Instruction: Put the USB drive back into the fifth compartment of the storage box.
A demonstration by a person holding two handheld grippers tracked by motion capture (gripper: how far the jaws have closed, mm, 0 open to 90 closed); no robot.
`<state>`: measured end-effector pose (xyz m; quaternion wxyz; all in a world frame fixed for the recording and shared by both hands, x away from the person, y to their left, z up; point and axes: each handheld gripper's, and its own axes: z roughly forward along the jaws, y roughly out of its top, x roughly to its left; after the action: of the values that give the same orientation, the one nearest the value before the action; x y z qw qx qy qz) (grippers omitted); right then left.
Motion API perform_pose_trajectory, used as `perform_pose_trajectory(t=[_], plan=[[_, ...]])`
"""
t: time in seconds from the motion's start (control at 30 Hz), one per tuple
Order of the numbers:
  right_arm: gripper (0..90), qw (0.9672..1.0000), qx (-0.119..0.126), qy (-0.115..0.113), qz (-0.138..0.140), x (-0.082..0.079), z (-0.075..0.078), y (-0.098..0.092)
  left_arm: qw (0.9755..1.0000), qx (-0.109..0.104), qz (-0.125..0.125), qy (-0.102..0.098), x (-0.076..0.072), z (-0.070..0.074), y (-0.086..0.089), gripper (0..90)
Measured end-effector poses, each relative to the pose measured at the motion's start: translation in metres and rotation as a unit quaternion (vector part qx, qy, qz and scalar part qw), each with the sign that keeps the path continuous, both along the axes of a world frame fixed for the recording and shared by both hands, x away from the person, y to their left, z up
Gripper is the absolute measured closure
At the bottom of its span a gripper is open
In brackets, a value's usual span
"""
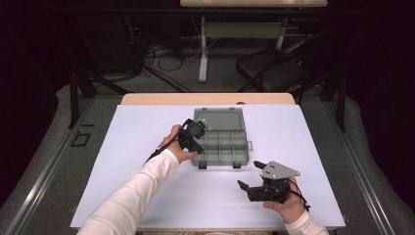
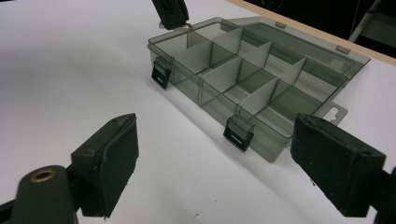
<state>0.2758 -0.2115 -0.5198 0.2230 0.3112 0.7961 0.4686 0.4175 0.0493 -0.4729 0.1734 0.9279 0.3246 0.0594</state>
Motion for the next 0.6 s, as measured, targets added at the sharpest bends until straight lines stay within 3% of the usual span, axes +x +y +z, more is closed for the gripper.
perform_pose_trajectory(t=[0.6], plan=[[15.0, 1.0000, -0.001, 0.002, 0.001, -0.0003, -0.0005, 0.0002, 0.9999, 0.013, -0.002, 0.008, 0.0064, -0.0103, -0.0073, 79.0]])
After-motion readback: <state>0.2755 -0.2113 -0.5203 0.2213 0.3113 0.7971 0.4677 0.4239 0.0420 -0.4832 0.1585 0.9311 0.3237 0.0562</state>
